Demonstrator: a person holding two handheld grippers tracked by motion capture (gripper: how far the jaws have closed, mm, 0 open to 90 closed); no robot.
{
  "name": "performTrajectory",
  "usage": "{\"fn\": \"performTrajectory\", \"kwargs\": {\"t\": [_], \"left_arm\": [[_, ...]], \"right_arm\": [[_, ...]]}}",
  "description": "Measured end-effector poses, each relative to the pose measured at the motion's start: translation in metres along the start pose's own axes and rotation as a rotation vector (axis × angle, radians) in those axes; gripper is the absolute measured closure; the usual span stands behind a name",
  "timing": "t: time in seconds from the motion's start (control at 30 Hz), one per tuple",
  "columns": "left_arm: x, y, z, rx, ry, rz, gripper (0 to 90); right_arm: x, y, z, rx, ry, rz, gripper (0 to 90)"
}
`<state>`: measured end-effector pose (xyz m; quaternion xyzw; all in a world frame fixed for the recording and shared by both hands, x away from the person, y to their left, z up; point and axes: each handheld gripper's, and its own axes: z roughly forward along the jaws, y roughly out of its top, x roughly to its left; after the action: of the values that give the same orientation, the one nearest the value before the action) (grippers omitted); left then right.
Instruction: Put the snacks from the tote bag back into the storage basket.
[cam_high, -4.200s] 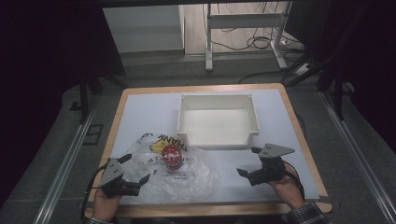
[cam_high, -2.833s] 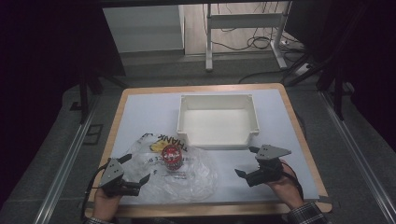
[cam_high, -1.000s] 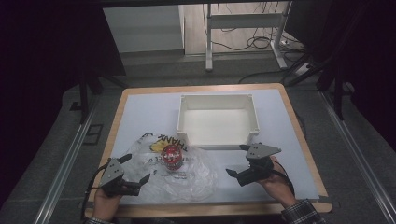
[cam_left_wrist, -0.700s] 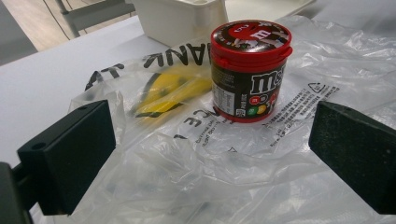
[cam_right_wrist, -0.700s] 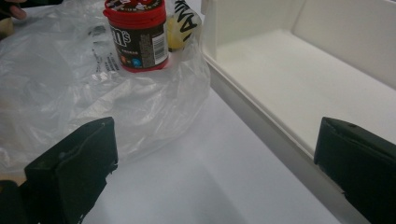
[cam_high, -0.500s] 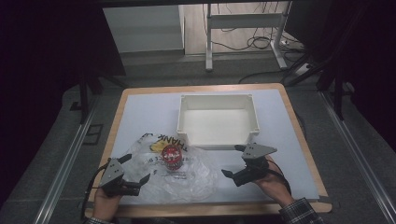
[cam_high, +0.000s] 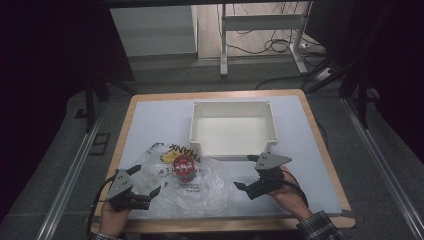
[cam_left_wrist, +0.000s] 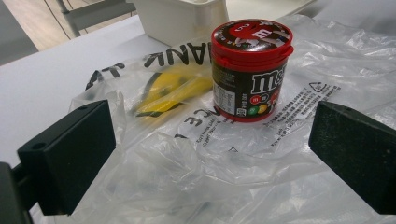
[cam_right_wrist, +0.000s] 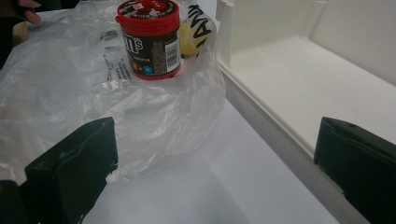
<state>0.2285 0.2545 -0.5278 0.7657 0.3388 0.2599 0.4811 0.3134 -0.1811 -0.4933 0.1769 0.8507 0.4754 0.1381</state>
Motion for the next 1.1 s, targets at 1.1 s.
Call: {"fn": "performTrajectory", "kwargs": {"t": [1.1], "left_arm": [[0.0,0.0,0.0,0.001,0.0,0.0,0.5]], "right_arm": [[0.007,0.015,0.029,0.005,0.086,-0.007,0.0]]}}
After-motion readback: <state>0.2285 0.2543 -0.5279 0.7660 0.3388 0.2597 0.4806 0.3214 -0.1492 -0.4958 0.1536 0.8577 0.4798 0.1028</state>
